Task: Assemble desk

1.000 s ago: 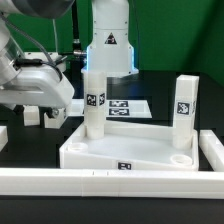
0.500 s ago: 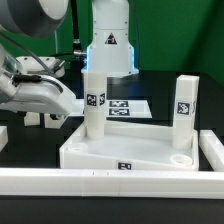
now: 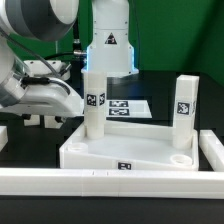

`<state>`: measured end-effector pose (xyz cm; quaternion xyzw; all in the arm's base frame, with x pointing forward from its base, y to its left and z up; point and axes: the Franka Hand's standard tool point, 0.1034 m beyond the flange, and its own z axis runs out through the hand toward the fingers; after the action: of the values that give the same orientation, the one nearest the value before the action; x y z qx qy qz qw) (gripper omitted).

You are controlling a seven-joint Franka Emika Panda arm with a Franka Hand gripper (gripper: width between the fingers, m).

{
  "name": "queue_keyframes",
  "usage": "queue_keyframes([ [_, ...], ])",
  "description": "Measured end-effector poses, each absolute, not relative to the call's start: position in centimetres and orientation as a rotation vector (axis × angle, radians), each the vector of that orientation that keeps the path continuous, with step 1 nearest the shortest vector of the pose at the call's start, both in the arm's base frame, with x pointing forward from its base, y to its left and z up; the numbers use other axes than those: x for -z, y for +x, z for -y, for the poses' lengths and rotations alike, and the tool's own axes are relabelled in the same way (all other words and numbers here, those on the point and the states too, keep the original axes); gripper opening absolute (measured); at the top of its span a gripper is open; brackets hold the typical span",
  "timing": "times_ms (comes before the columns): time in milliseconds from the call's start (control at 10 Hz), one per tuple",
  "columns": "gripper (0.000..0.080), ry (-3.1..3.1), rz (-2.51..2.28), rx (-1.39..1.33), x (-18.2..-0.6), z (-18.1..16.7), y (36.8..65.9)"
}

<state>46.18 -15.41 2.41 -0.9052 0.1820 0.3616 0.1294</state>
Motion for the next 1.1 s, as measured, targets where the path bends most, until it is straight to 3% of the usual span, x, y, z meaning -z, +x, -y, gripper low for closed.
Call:
queue_keyframes([
  [300,0.0649,-2.53,-0.508,-1.195,-3.1,15.0,45.5],
  [600,0.0649,-2.397,-0.487,-1.383,-2.4,15.6,45.1],
  [1100,0.0649,-2.414,-0.525,-1.37,-1.3,15.9,44.7],
])
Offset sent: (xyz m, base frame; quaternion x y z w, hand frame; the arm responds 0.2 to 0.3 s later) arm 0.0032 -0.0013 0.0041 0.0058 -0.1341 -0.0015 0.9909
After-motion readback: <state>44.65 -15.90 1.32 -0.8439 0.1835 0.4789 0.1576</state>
